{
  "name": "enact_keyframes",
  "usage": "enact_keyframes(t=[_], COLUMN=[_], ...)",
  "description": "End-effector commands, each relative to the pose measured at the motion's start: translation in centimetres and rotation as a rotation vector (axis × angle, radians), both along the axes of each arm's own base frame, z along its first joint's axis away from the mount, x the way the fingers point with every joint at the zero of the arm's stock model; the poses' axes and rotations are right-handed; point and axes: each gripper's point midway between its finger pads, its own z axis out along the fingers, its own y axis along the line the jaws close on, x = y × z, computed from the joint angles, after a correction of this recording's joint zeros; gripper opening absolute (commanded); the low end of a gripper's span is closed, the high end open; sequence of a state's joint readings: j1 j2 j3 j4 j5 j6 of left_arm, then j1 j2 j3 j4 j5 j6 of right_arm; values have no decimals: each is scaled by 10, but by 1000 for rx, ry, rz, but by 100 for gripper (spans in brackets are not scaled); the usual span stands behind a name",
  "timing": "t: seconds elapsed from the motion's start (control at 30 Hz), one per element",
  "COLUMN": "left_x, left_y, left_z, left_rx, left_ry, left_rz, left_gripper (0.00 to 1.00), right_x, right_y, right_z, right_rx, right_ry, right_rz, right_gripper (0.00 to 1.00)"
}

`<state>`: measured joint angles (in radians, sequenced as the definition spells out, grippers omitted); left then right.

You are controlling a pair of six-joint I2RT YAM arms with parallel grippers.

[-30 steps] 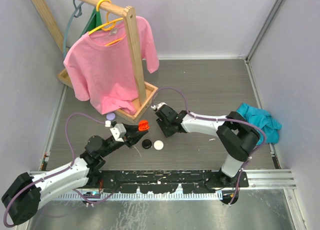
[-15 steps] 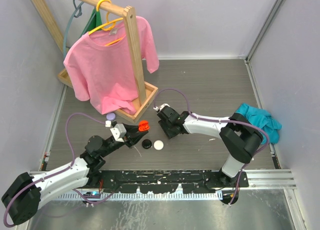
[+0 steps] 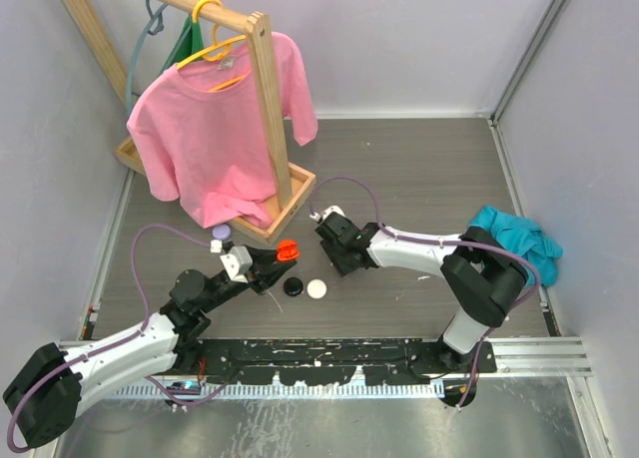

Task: Insert the wireless bluetooth earbuds into the charging case
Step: Adjust the earbud at the center of the board, then pick up the earbud from the center of the board.

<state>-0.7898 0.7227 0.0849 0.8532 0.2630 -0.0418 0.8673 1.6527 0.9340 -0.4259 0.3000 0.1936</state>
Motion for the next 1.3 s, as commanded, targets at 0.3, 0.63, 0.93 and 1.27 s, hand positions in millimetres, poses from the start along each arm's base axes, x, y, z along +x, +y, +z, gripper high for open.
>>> enact_keyframes(t=[0.3,0.63,0.93,1.27], left_x=[0,0,-1,-1], left_y=[-3,-3,-2,-2], left_z=[32,33,34,33], left_rx=[-62,-64,-65,-62], left_ry=[-59,-61,-64,-64], left_rz=[-9,-11,-10,-10], left_gripper=[0,0,0,0], right_x=[13,10,10,9], right_y=[-11,20,26,23], right_z=[36,48,25,12], right_rx=[65,203,119,71], right_ry=[-72,-24,67,141], right_rz=[-42,-7,69,102], right_gripper=[53,53,45,38])
